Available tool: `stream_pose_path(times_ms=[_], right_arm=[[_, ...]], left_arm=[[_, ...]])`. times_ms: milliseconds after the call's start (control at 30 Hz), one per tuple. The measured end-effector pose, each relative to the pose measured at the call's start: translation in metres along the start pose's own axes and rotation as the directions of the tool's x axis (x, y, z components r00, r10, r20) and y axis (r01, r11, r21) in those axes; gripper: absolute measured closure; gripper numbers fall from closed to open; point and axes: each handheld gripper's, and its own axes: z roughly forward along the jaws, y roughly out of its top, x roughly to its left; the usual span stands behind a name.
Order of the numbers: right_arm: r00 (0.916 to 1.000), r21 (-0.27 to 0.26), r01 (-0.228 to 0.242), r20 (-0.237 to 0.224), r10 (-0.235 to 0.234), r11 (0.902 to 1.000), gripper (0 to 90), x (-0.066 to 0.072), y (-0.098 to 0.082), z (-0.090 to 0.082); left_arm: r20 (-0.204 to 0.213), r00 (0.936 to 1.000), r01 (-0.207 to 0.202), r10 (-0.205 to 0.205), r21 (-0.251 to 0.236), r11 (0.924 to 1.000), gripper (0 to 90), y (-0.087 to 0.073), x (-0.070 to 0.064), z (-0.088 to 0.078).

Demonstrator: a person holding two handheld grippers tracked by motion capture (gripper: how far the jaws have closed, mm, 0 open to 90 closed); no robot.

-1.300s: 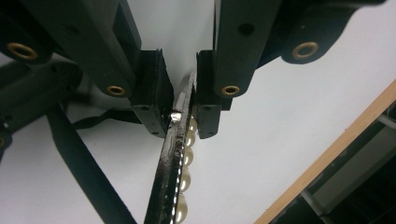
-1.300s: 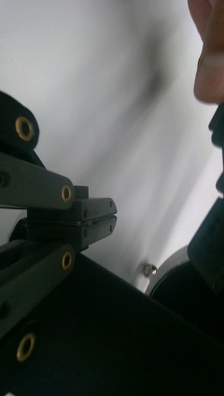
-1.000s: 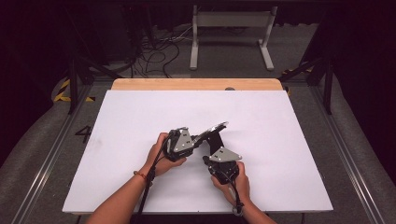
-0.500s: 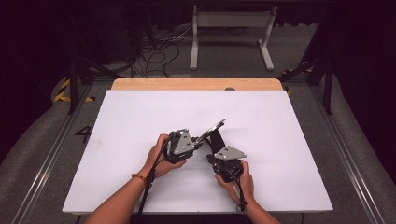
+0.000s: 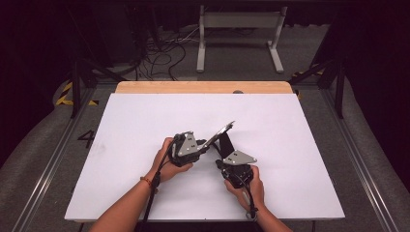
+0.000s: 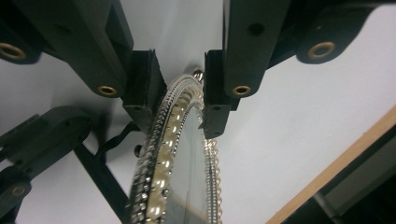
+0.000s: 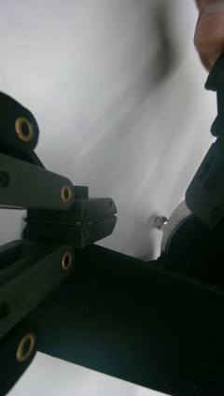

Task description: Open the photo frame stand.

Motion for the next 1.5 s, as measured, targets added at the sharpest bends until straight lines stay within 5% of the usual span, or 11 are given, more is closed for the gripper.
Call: stream_pose_path(times_ms=[167,600,767,1000,1500], right_arm=[[1.0000,-0.005,-0.008,-0.001,0.008,1.0000,90.0,-0.002,-0.001,0.000],[0.9998,-0.005,-0.017,0.002,0.017,0.9998,90.0,-0.005,-0.001,-0.001],[0.9999,-0.001,-0.012,0.007,0.012,0.9999,90.0,-0.006,-0.001,-0.002],[0.9997,0.000,-0.023,0.011,0.023,0.9997,90.0,-0.009,-0.002,-0.003],[0.9998,-0.001,-0.019,0.000,0.019,0.9998,90.0,-0.019,-0.002,-0.006]], left_arm=[[0.000,0.9995,-0.031,0.031,0.006,0.9995,78.0,0.001,-0.004,0.003],[-0.019,0.9947,-0.100,0.101,0.068,0.9926,79.6,0.009,-0.016,-0.006],[-0.020,0.9959,-0.086,0.088,0.090,0.9923,78.1,0.011,-0.019,-0.009],[0.025,0.9990,-0.039,0.038,0.043,0.9983,76.5,0.008,-0.015,-0.012],[0.030,0.9974,-0.067,0.066,0.039,0.9970,76.0,0.010,-0.017,-0.010]])
